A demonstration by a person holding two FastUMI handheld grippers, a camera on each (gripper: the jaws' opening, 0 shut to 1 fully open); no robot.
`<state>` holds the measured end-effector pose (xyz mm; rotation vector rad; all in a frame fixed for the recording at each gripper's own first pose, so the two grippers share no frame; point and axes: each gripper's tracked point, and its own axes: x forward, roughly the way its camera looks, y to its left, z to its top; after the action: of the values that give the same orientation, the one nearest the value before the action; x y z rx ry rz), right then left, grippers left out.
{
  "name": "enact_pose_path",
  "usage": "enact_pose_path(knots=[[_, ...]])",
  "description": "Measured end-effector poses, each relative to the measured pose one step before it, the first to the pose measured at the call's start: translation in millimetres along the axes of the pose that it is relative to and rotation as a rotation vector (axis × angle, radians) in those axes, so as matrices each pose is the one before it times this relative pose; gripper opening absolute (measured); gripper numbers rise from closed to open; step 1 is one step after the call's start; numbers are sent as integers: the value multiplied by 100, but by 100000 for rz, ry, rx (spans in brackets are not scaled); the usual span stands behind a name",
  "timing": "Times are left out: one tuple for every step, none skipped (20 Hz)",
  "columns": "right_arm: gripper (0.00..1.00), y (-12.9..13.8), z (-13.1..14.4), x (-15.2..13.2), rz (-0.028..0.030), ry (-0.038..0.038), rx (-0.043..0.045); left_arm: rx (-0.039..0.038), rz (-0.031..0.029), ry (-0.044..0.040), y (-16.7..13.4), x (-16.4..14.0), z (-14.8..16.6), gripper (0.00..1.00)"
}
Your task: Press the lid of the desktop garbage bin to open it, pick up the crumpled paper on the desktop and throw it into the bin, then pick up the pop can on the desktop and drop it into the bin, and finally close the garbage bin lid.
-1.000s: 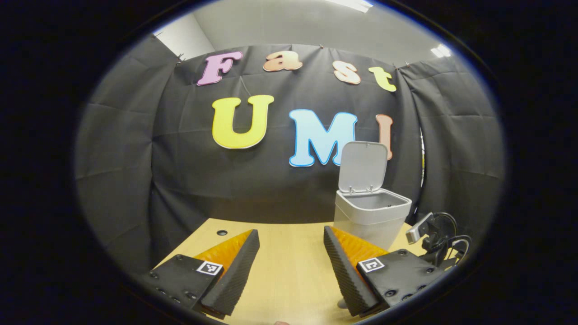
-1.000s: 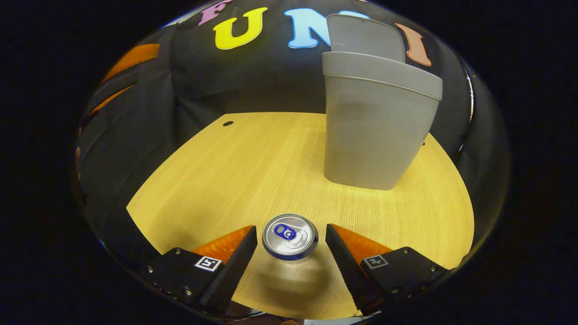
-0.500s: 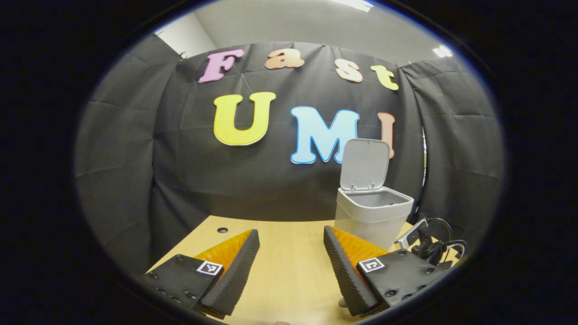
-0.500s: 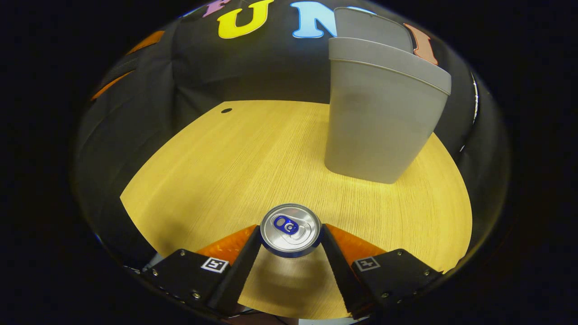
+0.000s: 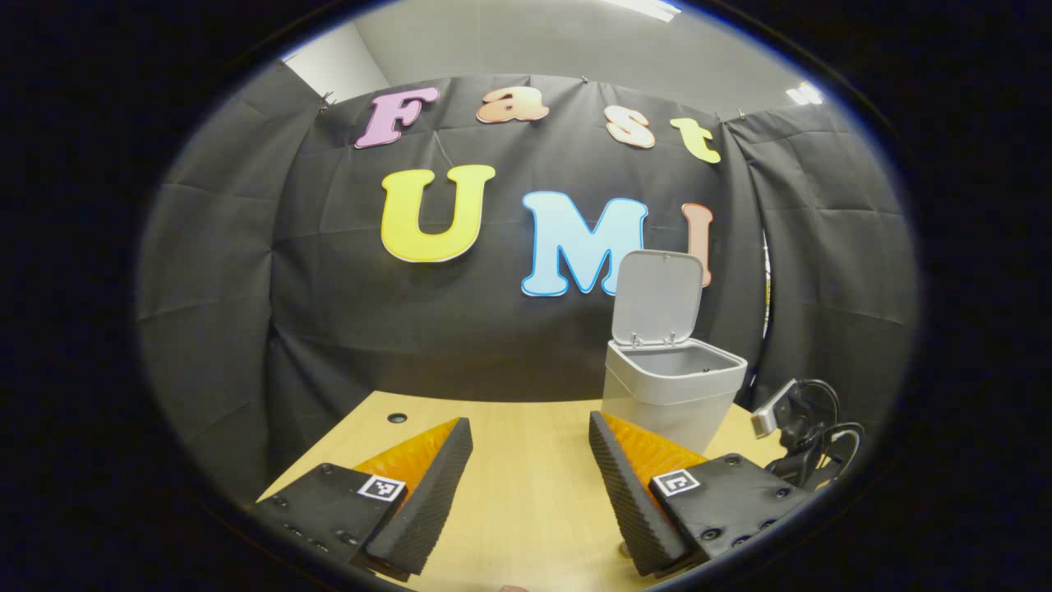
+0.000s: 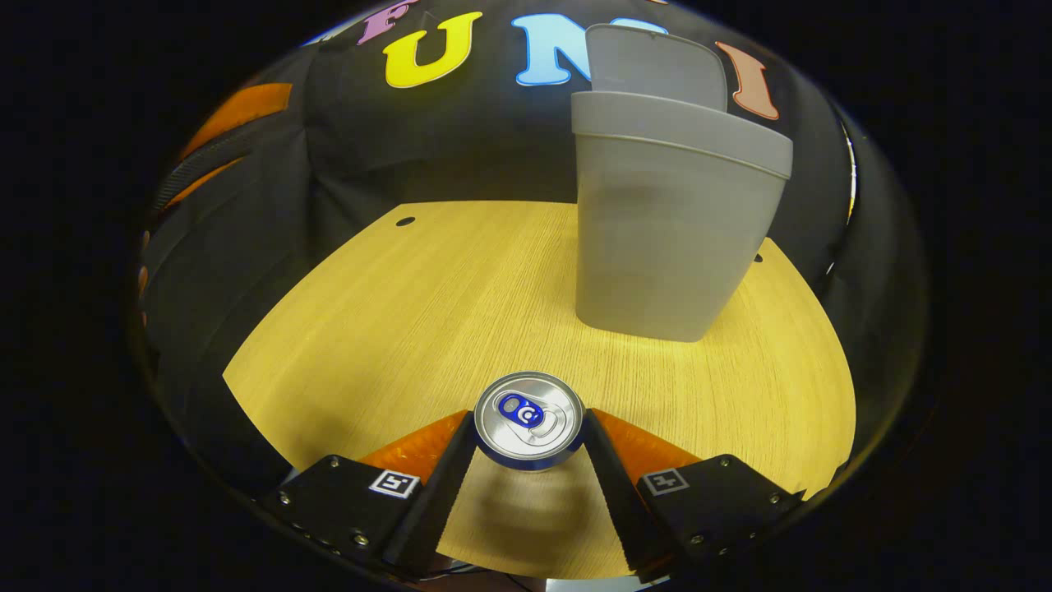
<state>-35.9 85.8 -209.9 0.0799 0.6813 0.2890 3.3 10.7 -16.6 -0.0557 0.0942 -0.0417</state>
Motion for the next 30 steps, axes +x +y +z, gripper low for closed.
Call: enact_pose_path(knots=[[83, -147, 474, -454, -164, -1760, 351, -225, -104, -27, -58, 77, 19, 96], [83, -121, 684, -479, -151, -1629, 246, -272, -171, 64, -35, 211, -68, 96], [83, -137, 697, -607, -133, -1885, 364, -262, -81, 79, -22, 61, -69, 96], [83, -138, 928, -569, -185, -2291, 291, -240, -65, 19, -34, 124, -44, 96], [83, -207, 854, -571, -143, -2424, 50, -183, -158, 28, -92, 50, -37, 96], [83, -234, 1102, -565, -440, -2628, -227, -169, -233, 30, -23, 187, 33, 96], [83, -267, 989, -379, -638, -2636, -437, -112, -235, 231, -166, 19, -68, 96], [83, -325, 1156, -466, -657, -2570, -587, -165, -139, 92, -74, 125, -62, 96], [83, -276, 1035, -415, -579, -2870, -364, -221, -261, 26, -149, 44, -40, 96], [83, -191, 1160, -325, -379, -2760, -421, -122, -214, -165, -144, 151, -17, 96], [83, -265, 916, -143, -504, -2486, -323, 16, -22, -136, -69, 87, 106, 93], [83, -316, 952, -212, -541, -2381, -53, 16, -77, -97, -134, 103, -26, 96], [83, -213, 882, -86, -314, -2432, 326, -12, -1, -93, -15, 96, -12, 96], [83, -92, 705, -440, -324, -2225, 472, -58, -24, 41, -39, 133, -63, 96], [83, -138, 772, -214, -143, -2327, 512, -196, 47, 155, -77, 75, -10, 96], [83, -205, 652, -52, -387, -2549, 505, -126, 160, -53, -27, 113, 96, 94], [83, -79, 614, 2, -274, -2491, 439, 41, -6, -142, 9, 53, 0, 94], [83, -109, 618, -62, -32, -2215, 426, 155, 136, -54, -38, 170, 43, 94], [83, -120, 415, -6, 18, -2064, 405, 66, -127, -101, -21, 78, 65, 94], [83, -115, 494, -29, -58, -1904, 219, -18, 50, -122, -8, 62, -33, 96], [83, -32, 363, -161, 19, -1694, 41, -52, -26, -65, -29, 150, 1, 94], [83, 0, 607, -75, 429, -2255, 22, 71, -72, 11, -63, 183, 50, 96], [83, -46, 602, 83, 97, -1579, -30, 190, -75, -88, -54, 71, 32, 96], [83, -124, 754, 102, -356, -2061, -481, 204, -205, -70, -89, 213, 9, 96], [83, -202, 549, 161, -364, -1546, -802, 172, -195, -196, -30, 119, 71, 96], [83, -288, 738, 241, -555, -1767, -859, 320, -95, -63, -17, 129, 170, 96], [83, -161, 650, 300, -253, -1404, -579, 459, 186, -113, -51, 162, 54, 96], [83, -147, 721, 273, -348, -1487, -493, 365, -92, -284, -12, 178, 104, 96], [83, -182, 791, 249, -186, -1803, -497, 123, 80, -288, 91, 136, 188, 96], [83, -190, 722, 237, -177, -1879, -873, -82, 108, -243, 119, -19, 171, 96]])
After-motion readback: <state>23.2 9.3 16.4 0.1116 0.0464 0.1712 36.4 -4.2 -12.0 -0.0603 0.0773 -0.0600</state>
